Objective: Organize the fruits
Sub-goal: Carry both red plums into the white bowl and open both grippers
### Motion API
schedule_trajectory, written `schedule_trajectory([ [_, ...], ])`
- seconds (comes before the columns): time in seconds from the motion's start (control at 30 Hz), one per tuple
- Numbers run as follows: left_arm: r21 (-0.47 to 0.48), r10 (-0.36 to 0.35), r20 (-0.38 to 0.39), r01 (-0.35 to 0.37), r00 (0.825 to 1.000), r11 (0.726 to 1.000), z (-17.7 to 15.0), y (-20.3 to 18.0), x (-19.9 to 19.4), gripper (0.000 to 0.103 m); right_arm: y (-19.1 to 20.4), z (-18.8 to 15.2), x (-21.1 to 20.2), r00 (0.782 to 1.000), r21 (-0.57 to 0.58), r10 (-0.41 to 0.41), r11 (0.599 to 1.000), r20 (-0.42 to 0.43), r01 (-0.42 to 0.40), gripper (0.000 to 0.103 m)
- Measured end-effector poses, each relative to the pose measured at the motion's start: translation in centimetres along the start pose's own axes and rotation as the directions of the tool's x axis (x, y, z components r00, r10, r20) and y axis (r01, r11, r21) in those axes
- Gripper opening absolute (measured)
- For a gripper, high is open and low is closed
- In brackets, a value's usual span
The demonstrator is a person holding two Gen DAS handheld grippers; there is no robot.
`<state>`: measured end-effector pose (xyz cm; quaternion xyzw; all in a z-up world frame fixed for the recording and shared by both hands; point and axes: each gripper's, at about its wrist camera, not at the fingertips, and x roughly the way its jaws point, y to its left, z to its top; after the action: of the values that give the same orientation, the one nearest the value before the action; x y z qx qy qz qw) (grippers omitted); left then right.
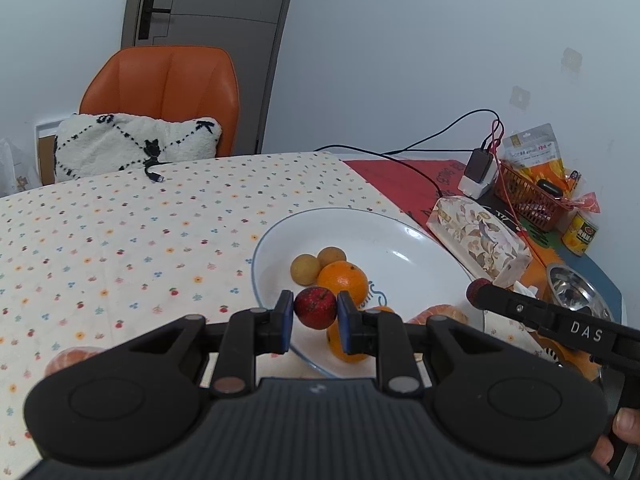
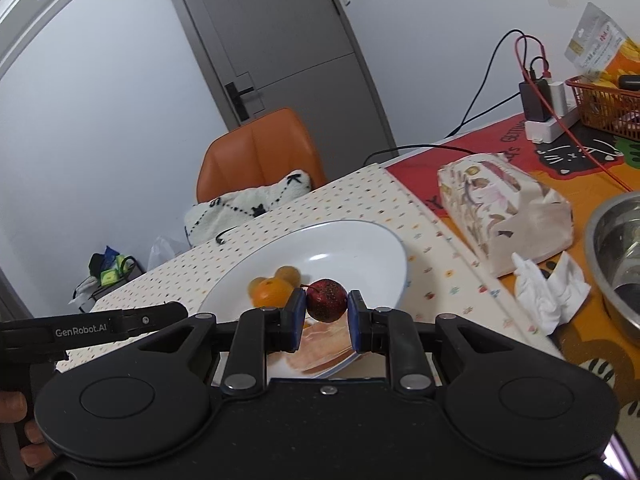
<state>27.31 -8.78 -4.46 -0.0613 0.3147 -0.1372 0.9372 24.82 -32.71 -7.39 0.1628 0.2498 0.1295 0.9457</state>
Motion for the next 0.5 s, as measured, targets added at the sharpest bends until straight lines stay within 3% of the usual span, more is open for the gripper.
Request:
schedule_trajectory([
  [0.33,-0.007,0.009,-0.02,-0.009,1.0,1.0,0.6,-0.1,2.1,0.022,-1.3,0.6,1.3,1.0,0.018,-0.022,1.0,-0.002,0.022,0.021],
  [0.4,-0.013,0.015,-0.017,-0.015,1.0,1.0,0.6,-0.1,2.1,0.026,-1.5,0.7,1.6,1.0,0.022,-0.027,0.999,-0.001,0.027,0.021],
  [0.5,-0.01,0.032,-0.027,-0.032,0.999,0.999,0.5,0.1,2.3,0.028,-1.8,0.7,1.9,1.0,0.029,-0.03,0.999,0.0,0.03,0.029],
])
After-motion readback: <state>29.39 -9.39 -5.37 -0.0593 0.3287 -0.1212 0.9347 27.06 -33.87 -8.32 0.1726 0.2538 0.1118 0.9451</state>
